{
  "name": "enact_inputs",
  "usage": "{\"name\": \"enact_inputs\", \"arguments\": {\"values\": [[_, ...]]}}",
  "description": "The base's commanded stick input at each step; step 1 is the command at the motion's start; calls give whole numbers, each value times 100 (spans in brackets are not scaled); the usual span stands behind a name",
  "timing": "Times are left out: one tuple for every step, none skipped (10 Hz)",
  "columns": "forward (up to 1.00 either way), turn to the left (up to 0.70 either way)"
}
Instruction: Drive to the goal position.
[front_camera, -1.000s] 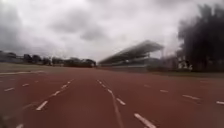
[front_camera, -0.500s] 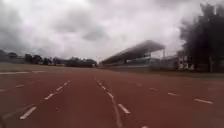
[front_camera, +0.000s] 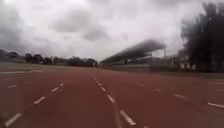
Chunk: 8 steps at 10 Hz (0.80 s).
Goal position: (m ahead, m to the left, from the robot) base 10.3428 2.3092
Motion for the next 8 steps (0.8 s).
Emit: {"name": "enact_inputs", "arguments": {"values": [[70, 0], [70, 0], [70, 0], [70, 0], [70, 0], [70, 0], [70, 0], [70, 0]]}}
